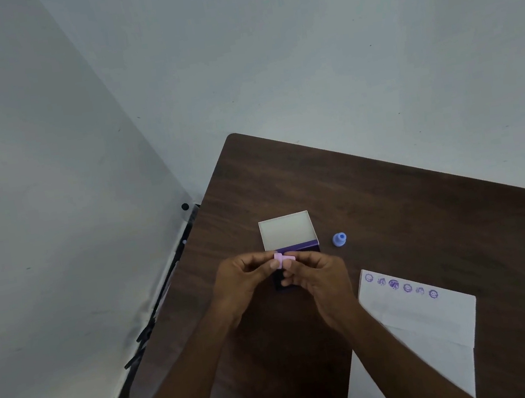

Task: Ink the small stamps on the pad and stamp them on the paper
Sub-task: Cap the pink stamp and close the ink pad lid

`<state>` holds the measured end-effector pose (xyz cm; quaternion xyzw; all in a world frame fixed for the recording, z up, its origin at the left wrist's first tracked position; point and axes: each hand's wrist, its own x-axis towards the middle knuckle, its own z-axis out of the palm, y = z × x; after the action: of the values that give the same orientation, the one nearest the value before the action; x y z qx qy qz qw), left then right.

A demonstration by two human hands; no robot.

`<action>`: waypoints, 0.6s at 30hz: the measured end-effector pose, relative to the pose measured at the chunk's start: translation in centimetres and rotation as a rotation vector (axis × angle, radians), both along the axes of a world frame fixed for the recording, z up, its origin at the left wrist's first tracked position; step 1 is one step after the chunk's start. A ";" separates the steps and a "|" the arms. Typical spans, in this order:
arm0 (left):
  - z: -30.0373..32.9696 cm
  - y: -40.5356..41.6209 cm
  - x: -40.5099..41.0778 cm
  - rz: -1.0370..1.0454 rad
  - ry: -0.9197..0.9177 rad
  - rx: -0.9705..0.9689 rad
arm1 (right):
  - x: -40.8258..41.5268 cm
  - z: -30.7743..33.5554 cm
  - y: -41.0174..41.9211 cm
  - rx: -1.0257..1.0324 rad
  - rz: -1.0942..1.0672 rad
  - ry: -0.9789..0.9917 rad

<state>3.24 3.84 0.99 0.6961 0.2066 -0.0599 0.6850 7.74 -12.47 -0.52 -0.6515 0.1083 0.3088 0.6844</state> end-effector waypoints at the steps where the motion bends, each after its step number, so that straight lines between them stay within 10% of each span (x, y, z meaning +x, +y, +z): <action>1: 0.0 0.1 0.1 -0.006 -0.008 0.011 | 0.0 0.0 -0.1 -0.002 0.007 -0.006; 18: -1.5 -1.2 1.1 0.072 0.049 0.052 | 0.5 -0.7 -1.8 0.023 -0.200 0.057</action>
<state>4.33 2.67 -0.47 0.7041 0.2497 -0.0465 0.6631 8.23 -14.30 -1.19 -0.6204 0.1887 0.2586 0.7159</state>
